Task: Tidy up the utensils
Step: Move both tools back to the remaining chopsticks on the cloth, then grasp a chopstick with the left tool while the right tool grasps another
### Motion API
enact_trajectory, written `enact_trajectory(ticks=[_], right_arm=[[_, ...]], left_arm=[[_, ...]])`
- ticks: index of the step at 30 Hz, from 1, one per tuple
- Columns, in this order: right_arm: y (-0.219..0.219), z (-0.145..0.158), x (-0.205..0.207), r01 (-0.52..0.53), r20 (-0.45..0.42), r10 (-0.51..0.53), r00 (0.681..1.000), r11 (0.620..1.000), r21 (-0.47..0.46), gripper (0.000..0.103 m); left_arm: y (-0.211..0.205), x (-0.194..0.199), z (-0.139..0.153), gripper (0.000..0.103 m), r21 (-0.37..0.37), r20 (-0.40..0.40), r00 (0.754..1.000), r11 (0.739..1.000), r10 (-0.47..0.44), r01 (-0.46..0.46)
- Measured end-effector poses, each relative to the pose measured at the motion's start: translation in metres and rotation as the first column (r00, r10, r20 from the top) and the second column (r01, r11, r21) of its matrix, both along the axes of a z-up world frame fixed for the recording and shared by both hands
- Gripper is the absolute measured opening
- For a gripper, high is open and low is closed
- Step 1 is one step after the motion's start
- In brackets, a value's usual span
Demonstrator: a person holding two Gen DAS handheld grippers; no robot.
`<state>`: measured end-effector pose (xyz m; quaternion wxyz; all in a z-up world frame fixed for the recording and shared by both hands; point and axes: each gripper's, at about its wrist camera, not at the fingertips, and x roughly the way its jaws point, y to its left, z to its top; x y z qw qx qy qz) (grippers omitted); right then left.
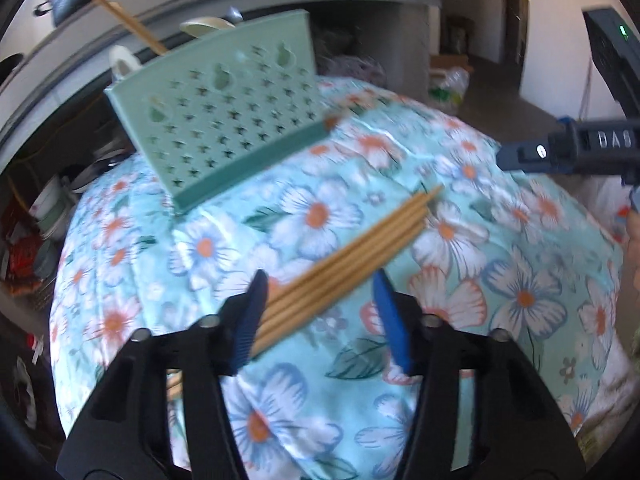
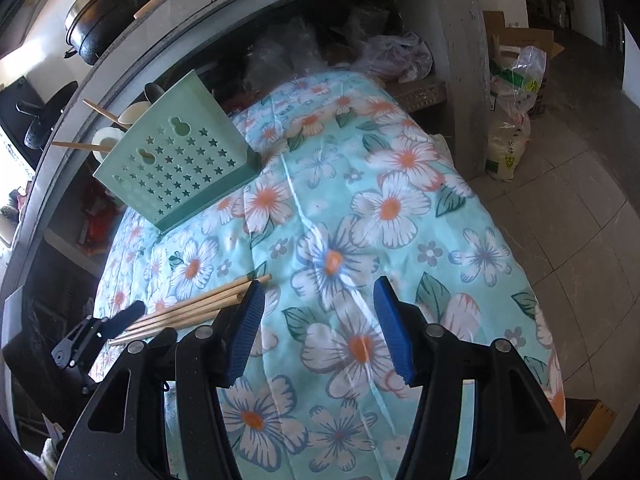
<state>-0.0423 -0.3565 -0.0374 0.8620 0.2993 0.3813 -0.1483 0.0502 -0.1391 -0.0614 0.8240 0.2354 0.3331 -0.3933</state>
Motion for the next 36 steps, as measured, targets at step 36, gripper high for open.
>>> enact_trajectory(ticks=[36], right_arm=[[0.006, 0.001, -0.007, -0.038, 0.059, 0.032, 0.998, 0.995, 0.095, 0.056]], left_arm=[[-0.014, -0.056, -0.017, 0.017, 0.276, 0.113, 0.974, 0.948, -0.195, 0.158]])
